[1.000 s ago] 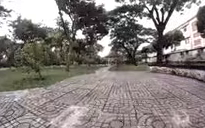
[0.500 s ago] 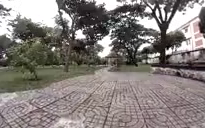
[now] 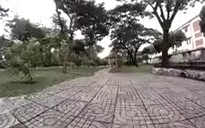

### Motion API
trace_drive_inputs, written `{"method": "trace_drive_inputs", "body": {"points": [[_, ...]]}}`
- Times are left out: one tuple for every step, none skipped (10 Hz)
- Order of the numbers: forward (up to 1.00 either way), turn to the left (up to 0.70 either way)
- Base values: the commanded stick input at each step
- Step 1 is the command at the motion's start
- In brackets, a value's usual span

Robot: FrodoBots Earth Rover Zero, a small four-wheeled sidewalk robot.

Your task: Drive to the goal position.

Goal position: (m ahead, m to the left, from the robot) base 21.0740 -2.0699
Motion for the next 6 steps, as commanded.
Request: {"method": "trace_drive_inputs", "body": {"points": [[0.70, 0.00], [0.70, 0.00], [0.70, 0.00], [0.70, 0.00], [0.70, 0.00], [0.70, 0.00]]}}
